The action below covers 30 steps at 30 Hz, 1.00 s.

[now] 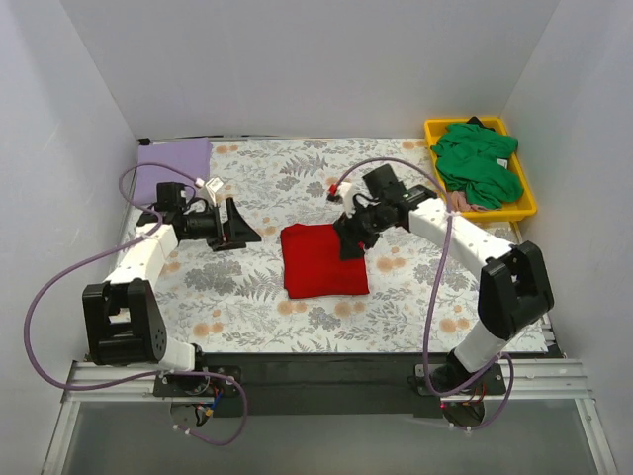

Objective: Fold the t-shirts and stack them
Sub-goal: Neatly place the folded tshirt to the corner

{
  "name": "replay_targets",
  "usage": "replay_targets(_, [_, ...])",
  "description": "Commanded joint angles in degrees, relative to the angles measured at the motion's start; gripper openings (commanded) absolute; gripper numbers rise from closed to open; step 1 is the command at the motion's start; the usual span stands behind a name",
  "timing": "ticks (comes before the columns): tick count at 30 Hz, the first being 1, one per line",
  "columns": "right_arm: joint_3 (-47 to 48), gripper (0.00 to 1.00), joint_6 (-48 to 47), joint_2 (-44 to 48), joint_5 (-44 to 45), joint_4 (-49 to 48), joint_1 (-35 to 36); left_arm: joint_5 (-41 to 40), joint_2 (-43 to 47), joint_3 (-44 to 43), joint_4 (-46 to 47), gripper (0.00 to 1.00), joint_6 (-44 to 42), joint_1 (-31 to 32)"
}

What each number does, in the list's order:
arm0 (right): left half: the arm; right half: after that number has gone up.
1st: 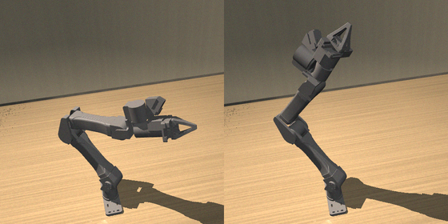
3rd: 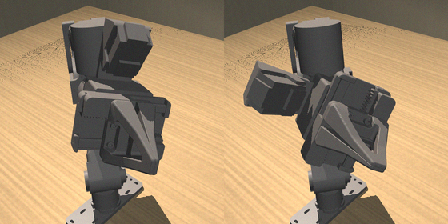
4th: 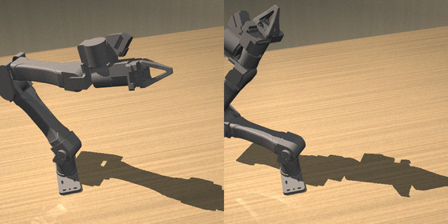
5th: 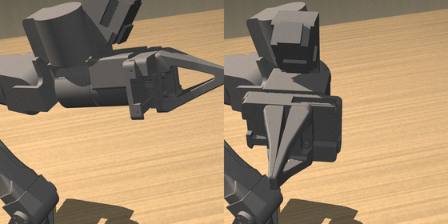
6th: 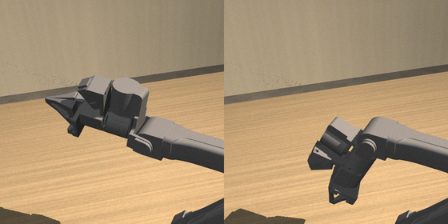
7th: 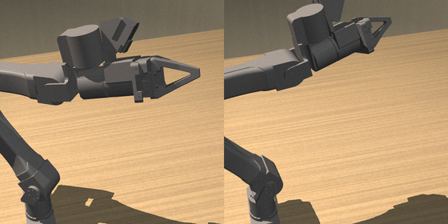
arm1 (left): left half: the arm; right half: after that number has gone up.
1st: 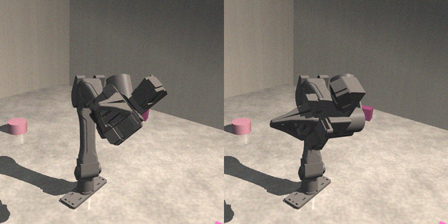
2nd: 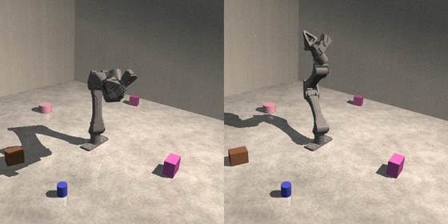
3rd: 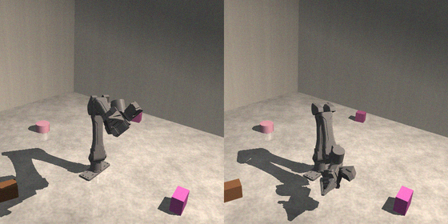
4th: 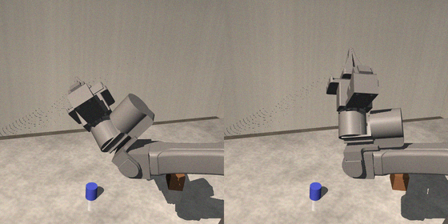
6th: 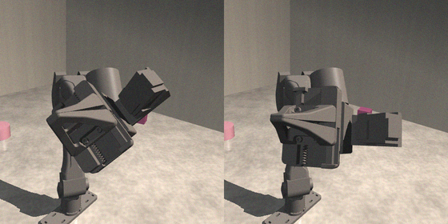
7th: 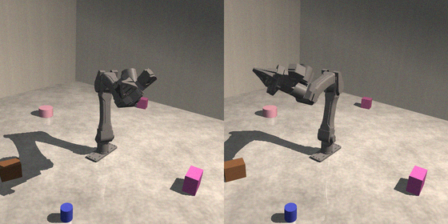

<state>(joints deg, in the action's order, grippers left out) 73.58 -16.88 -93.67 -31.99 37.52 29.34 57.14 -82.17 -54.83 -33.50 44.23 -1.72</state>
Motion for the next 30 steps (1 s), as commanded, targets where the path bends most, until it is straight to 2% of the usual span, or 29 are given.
replay_targets(1, [1.1, 0.66, -3.4, 0.2, 16.9, -3.8, 9.0, -7.0, -2.2, -2.3, -4.4, 0.84, 5.5, -4.6])
replay_targets(3, [1.0, 0.61, -3.6, -1.0, 23.9, -5.8, 15.0, -7.0, -3.1, -2.6, -5.1, 0.84, 4.5, -6.6])
replay_targets(6, [1.9, 0.59, -3.4, -4.1, 28.5, -6.1, 21.2, -10.6, -3.8, -2.9, -6.0, 0.84, 4.5, -8.2])
replay_targets(11, [4.6, 0.52, -2.5, -9.6, 30.7, -6.8, 29.1, -19.2, -3.5, 0.1, -3.1, 0.84, 10.4, -8.1])
replay_targets(23, [12.9, 0.49, -2.2, -17.7, 29.4, -6.2, 33.8, -18.4, -6.2, 0.4, -1.9, 0.85, 11.8, -8.2])
replay_targets(30, [12.8, 0.46, -1.8, -21.6, 28.0, -6.6, 33.9, -18.1, -6.9, 0.4, -1.7, 0.86, 11.7, -8.2])
